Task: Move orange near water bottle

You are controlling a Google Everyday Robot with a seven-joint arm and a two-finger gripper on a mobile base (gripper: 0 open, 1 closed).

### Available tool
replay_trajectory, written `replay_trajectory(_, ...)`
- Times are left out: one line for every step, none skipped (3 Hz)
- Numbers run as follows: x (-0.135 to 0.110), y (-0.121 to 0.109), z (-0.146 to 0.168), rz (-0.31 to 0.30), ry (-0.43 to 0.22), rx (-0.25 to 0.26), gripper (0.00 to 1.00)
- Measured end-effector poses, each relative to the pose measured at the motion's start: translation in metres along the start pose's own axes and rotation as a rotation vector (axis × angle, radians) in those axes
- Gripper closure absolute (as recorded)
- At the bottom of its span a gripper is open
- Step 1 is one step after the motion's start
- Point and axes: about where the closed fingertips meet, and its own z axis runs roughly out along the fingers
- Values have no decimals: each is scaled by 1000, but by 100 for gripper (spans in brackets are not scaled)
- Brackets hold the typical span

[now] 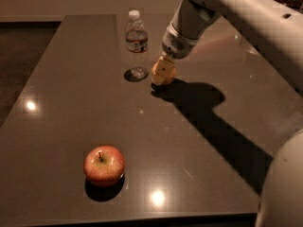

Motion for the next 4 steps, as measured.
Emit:
replay_trajectory(-9,-17,10,38,7,21,52)
replay_trajectory(-9,-24,14,56,11,33,28)
replay_trajectory(-5,-27,16,62,12,31,5)
replay_trajectory(-5,-28,18,62,12,29,0)
